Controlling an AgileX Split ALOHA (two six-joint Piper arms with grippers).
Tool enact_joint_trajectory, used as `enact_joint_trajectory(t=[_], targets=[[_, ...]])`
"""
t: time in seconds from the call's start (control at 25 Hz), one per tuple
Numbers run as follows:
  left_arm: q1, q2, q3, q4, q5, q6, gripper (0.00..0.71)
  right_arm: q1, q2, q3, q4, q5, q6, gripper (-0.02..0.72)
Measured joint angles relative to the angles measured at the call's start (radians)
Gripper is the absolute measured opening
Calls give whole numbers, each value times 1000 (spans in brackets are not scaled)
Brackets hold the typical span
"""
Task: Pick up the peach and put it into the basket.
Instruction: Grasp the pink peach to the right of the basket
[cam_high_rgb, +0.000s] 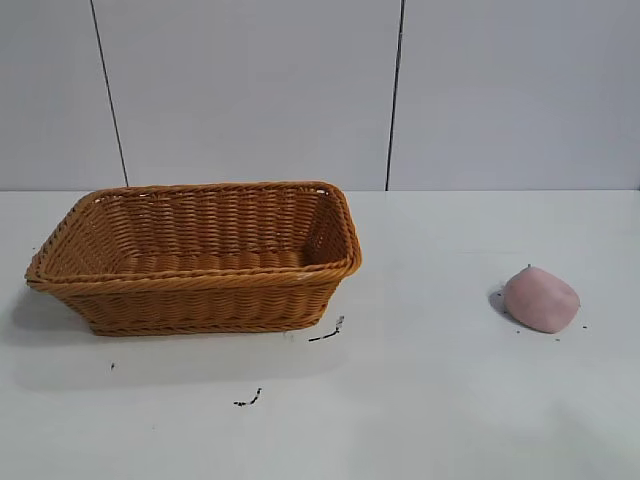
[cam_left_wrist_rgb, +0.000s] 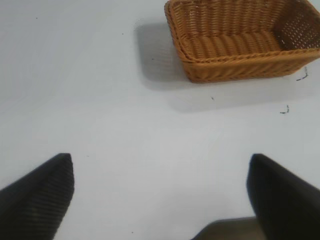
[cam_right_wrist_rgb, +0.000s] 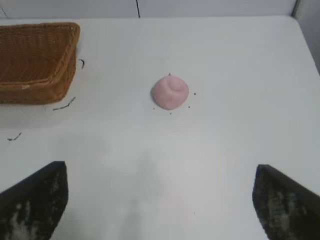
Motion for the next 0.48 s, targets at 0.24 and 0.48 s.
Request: enact_joint_trajectory(t=[0.24,0.48], targets=[[0,0,0,0,0,0,692,0,325,-147,-1,-70,-2,689],[0,0,0,0,0,0,692,0,634,-364,37,-76,-44,689]])
